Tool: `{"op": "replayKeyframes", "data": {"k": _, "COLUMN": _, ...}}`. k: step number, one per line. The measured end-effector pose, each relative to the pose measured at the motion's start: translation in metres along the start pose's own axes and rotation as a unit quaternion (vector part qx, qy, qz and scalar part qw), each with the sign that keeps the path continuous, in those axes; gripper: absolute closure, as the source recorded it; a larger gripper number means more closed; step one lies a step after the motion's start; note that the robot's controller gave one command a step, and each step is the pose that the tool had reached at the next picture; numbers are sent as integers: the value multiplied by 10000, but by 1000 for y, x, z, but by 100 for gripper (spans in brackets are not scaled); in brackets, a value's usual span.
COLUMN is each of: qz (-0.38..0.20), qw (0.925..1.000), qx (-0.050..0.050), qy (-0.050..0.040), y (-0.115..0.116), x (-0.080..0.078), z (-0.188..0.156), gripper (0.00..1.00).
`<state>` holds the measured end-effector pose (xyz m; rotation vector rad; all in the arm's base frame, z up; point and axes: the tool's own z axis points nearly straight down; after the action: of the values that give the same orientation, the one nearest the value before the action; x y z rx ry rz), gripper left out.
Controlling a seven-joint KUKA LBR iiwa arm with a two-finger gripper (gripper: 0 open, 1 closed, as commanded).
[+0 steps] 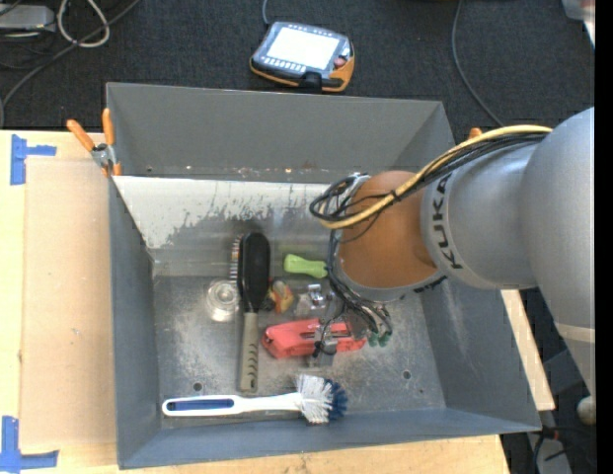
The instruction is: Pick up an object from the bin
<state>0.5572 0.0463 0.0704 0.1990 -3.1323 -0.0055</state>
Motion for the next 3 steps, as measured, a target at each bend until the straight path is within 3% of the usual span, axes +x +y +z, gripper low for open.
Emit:
{"op": "replayKeyframes", "data": {"k": 1, "qz": -406, "qw": 9992, "qx": -10, "qy": 13, "y": -9, "x": -28, "z": 0, "gripper": 100}}
{"op": "replayKeyframes", "data": {"k": 2, "qz": -421, "qw": 9991, "qx": -9, "qy": 52, "y": -8, "x": -11, "z": -92, "gripper": 100}}
{"op": "replayKeyframes", "data": {"k": 3, "qz": -422, "qw": 9991, "qx": -10, "qy": 20, "y": 0, "x": -24, "z": -39, "gripper": 100}}
